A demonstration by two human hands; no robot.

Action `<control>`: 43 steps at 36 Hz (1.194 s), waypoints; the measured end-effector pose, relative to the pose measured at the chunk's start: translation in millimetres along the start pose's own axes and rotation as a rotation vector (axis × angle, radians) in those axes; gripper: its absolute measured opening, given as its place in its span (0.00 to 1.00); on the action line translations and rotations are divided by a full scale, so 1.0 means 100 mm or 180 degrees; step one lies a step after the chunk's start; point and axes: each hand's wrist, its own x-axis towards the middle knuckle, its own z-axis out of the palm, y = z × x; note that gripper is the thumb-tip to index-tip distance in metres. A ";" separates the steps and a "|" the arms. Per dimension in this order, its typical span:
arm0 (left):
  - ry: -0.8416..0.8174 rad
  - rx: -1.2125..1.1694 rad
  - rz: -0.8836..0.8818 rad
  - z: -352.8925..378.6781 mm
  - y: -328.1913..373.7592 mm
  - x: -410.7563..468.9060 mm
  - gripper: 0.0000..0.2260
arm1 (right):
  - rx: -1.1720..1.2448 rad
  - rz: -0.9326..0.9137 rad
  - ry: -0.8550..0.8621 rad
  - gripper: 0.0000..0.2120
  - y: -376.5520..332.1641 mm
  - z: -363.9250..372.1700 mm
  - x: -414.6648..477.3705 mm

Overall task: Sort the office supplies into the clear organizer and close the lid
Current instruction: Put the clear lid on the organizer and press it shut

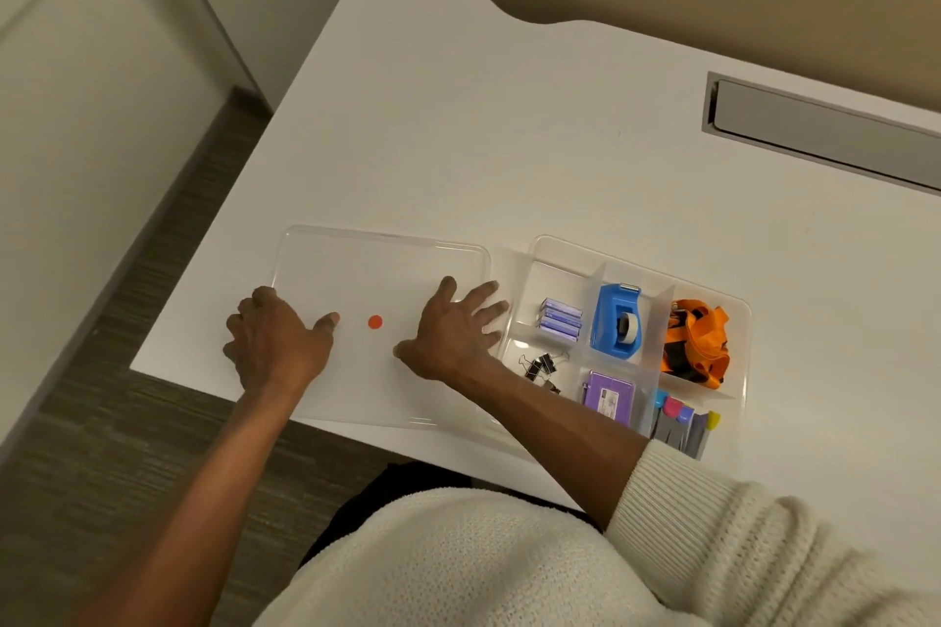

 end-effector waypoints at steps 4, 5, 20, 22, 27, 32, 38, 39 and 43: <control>0.0019 -0.0143 -0.0017 0.01 0.00 0.02 0.38 | 0.0355 -0.0093 0.0211 0.49 -0.02 0.09 -0.01; 0.0022 -0.0140 -0.0011 0.01 0.00 0.03 0.38 | 0.0444 -0.0115 0.0282 0.48 -0.02 0.10 -0.02; 0.0239 -0.0465 -0.0221 -0.32 -0.16 0.43 0.44 | 0.1715 -0.0312 0.0794 0.41 -0.11 -0.12 -0.16; 0.0376 -0.0433 -0.0204 -0.40 -0.17 0.48 0.43 | 0.1746 -0.0417 0.0832 0.40 -0.14 -0.13 -0.20; 0.0554 -0.0609 -0.0168 -0.52 -0.12 0.54 0.41 | 0.1770 -0.0718 0.1045 0.38 -0.19 -0.26 -0.38; 0.0383 -0.0992 0.0063 -0.47 0.15 0.38 0.41 | 0.1566 -0.0923 0.1480 0.38 0.06 -0.52 -0.55; 0.0230 -0.1020 0.0562 -0.21 0.66 -0.11 0.38 | 0.1451 -0.0564 0.1929 0.38 0.74 -0.81 -0.67; 0.0156 -0.1050 0.0651 -0.16 0.73 -0.20 0.37 | 0.1482 -0.0475 0.1999 0.37 0.87 -0.85 -0.69; -0.0045 -0.1071 0.1053 0.04 1.02 -0.54 0.35 | 0.1511 -0.0191 0.2319 0.36 1.37 -0.99 -0.80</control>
